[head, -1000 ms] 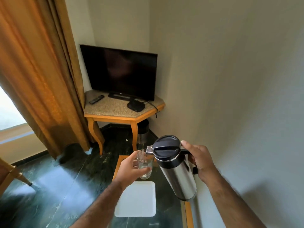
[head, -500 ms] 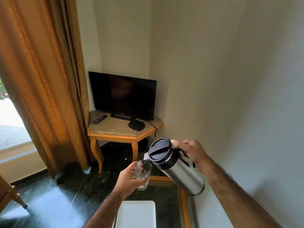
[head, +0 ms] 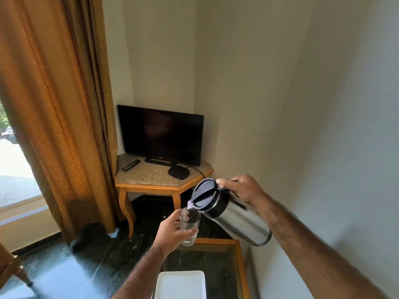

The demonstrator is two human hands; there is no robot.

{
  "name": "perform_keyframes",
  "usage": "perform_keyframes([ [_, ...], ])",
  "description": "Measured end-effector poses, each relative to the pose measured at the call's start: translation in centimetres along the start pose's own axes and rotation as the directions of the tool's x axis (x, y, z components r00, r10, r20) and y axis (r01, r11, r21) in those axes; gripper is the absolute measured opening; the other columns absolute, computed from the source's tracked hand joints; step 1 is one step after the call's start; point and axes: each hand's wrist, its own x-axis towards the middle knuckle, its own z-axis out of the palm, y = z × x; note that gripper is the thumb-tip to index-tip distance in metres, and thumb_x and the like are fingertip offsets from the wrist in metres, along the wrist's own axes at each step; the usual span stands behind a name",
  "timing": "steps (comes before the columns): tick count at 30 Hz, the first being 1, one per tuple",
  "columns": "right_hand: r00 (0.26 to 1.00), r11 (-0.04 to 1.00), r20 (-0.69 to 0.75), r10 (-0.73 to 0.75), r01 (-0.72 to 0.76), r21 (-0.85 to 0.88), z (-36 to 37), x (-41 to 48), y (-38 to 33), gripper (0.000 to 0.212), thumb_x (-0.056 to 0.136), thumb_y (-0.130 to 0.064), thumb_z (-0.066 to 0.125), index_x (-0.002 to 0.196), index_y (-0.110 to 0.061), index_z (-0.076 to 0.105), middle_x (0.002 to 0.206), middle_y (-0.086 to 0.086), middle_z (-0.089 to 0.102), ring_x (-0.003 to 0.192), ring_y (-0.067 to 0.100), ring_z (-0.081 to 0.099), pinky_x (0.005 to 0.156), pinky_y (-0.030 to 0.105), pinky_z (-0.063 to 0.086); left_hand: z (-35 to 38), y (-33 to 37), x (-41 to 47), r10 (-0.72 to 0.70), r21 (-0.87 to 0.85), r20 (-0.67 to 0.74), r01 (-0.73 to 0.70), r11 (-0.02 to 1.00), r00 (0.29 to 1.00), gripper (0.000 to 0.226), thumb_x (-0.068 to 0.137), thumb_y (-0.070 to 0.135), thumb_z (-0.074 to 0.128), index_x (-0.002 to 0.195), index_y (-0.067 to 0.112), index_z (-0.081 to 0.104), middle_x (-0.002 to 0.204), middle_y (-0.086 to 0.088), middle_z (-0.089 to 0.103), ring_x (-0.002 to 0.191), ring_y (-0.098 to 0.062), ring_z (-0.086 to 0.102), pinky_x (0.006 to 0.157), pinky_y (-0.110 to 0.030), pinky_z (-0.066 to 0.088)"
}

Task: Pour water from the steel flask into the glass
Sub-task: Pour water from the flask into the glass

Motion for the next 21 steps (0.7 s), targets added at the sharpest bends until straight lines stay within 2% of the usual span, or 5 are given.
perform_keyframes([
  [3,1.000,1.000,0.010,-0.010,0.010,-0.030,0.1,0.2,-0.9,0.064,0.079,-0.055,0.082,0.045,-0.026,0.035,0.044,-0.012,0.031,0.042,0.008,0.029,0.047,0.026,0.029,-0.4,0.5,0.1,0.006,-0.004,0.002,-0.006,1.000,1.000,0.066,0.063,0.043,0.091,0.121,0.045,0.060,0.119,0.016,0.069,0.112,-0.008,0.065,0.093,-0.037,0.057],
  [8,0.999,0.994,0.027,-0.036,0.039,-0.099,0.7,0.4,-1.5,0.069,0.081,-0.052,0.082,0.037,-0.023,0.038,0.038,-0.015,0.031,0.037,0.004,0.029,0.041,0.016,0.028,-1.1,0.9,-0.2,0.007,-0.002,-0.006,-0.007,1.000,1.000,0.061,0.064,0.040,0.092,0.115,0.049,0.059,0.116,0.016,0.070,0.108,-0.007,0.067,0.085,-0.028,0.056],
  [12,0.998,0.988,0.044,-0.053,0.059,-0.141,0.7,0.6,-2.1,0.064,0.082,-0.053,0.081,0.033,-0.027,0.050,0.034,-0.016,0.037,0.034,0.002,0.035,0.040,0.012,0.029,-1.3,1.0,-0.3,-0.004,0.000,-0.008,0.004,1.000,1.000,0.061,0.059,0.046,0.091,0.112,0.050,0.060,0.115,0.016,0.072,0.106,-0.008,0.069,0.089,-0.034,0.058],
  [17,0.995,0.978,0.066,-0.074,0.085,-0.193,0.7,0.8,-3.0,0.060,0.082,-0.055,0.079,0.034,-0.030,0.056,0.033,-0.018,0.039,0.034,0.000,0.038,0.042,0.013,0.030,-1.1,1.2,-0.2,0.001,0.007,-0.004,-0.001,1.000,1.000,0.063,0.063,0.042,0.091,0.117,0.047,0.059,0.117,0.015,0.070,0.109,-0.009,0.068,0.093,-0.038,0.058],
  [21,0.991,0.958,0.110,-0.074,0.102,-0.270,0.9,0.9,-3.8,0.056,0.083,-0.058,0.077,0.035,-0.035,0.058,0.033,-0.017,0.040,0.033,0.001,0.040,0.049,0.024,0.030,-1.0,1.5,-0.2,0.003,0.017,-0.003,-0.003,1.000,1.000,0.066,0.067,0.037,0.091,0.125,0.037,0.060,0.121,0.012,0.069,0.113,-0.013,0.066,0.098,-0.043,0.056],
])
